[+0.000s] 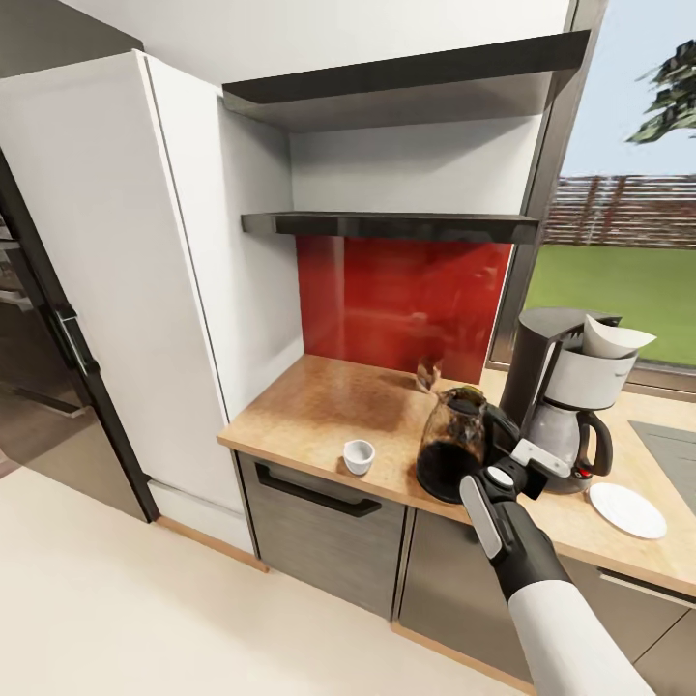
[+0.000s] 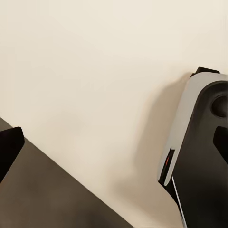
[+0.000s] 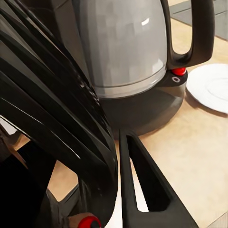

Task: Set up a coffee station on the kitchen countertop: keep the coffee maker on the countertop, move the bottle of coffee from the kitchen shelf to the counter next to the coffee maker, place a paper coffee filter on top of the coffee maker, put the saucer next to the coffee maker with the coffee cup on the saucer, and place the electric kettle next to the coffee maker.

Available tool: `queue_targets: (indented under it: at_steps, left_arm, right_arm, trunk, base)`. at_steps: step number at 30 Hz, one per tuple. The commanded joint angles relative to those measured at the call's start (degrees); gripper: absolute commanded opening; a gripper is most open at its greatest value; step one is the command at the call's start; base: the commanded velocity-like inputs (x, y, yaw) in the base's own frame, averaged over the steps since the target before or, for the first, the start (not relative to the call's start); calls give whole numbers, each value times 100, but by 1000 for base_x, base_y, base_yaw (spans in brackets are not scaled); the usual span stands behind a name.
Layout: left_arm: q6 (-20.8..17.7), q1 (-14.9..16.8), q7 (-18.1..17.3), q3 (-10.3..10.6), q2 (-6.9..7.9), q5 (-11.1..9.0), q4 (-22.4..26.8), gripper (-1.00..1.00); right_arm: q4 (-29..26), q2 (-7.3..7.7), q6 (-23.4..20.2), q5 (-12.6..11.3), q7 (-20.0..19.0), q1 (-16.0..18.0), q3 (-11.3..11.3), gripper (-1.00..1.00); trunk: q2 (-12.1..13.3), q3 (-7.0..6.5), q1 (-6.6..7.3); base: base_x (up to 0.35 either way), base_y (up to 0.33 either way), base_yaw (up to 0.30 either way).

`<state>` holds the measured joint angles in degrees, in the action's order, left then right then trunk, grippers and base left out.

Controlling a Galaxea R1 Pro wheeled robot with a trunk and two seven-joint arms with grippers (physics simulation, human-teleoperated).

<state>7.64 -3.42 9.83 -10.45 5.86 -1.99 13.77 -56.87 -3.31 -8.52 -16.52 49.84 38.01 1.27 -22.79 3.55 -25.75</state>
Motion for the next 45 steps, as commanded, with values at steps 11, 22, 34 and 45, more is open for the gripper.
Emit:
queue_targets:
  at_steps: [11, 22, 34, 45]
  left_arm:
    - [9, -1, 10, 1, -1, -21, 9, 100]
    - [9, -1, 10, 3, 3, -21, 8, 100]
    - [9, -1, 10, 8, 0, -21, 10, 100]
    - [9, -1, 10, 8, -3, -21, 9, 100]
  right_arm:
    - [-21, -3, -31, 34, 40, 5, 5, -100]
    - [-33, -3, -44, 45, 45, 5, 5, -100]
    - [-19, 5, -45, 59, 44, 5, 5, -100]
    - [153, 6, -38, 53, 44, 5, 5, -100]
  trunk:
    - [-13, 11, -4]
    - [-13, 11, -4]
    - [-13, 11, -4]
    - [-13, 11, -4]
  base:
    - [0, 0, 0]
    - [33, 0, -14]
    - [9, 0, -108]
    - [44, 0, -1]
